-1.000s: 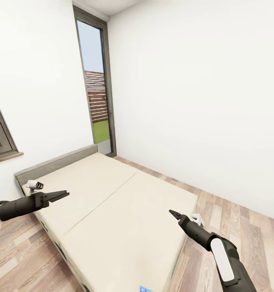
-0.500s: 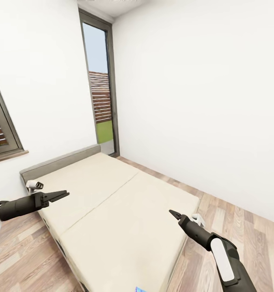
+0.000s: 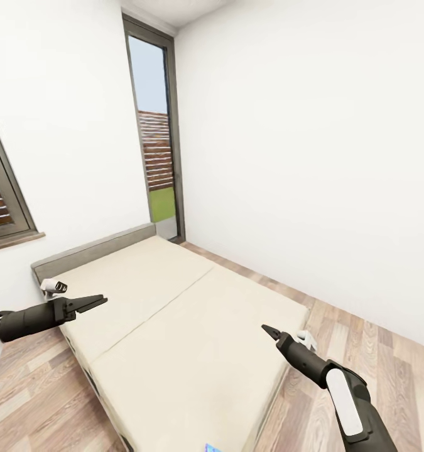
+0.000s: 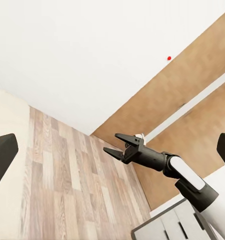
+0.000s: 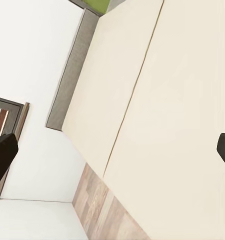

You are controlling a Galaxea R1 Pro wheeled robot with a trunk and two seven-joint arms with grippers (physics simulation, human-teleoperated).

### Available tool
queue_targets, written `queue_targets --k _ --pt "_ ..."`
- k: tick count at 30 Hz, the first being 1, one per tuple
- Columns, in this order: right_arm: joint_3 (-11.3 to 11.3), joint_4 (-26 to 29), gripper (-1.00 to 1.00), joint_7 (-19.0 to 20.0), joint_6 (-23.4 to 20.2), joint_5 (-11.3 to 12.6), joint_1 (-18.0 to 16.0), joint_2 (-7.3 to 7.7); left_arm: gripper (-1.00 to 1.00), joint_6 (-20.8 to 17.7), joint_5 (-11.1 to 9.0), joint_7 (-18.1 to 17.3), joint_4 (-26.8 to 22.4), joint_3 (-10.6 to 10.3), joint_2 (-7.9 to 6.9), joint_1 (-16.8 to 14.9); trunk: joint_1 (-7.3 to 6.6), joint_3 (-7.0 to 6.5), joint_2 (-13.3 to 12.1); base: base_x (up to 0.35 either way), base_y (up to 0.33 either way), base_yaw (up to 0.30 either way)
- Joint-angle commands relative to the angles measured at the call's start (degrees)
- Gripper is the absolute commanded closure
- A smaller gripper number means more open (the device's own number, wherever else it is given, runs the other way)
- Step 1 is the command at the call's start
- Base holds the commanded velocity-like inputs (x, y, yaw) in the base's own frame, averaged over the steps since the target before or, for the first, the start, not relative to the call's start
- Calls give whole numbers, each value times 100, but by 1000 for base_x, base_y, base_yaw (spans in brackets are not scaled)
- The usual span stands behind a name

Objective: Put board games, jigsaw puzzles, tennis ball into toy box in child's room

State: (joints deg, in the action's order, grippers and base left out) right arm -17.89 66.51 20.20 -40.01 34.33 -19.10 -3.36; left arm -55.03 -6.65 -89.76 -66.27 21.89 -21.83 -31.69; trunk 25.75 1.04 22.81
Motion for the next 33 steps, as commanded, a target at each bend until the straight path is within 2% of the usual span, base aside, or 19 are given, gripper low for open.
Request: queue_targets --k 1,27,33 --pt "-22 2 -100 19 -42 4 -6 -7 -100 -61 5 -24 0 0 -2 -4 3 11 11 -8 -56 1" --pt "-22 2 -100 19 -42 4 -6 -5 -100 -61 5 -24 0 -2 4 -4 3 11 11 -1 -56 0" --pt "-22 2 -100 19 -42 4 -6 -6 -100 -61 5 -24 0 -5 4 -4 3 11 11 0 -209 0"
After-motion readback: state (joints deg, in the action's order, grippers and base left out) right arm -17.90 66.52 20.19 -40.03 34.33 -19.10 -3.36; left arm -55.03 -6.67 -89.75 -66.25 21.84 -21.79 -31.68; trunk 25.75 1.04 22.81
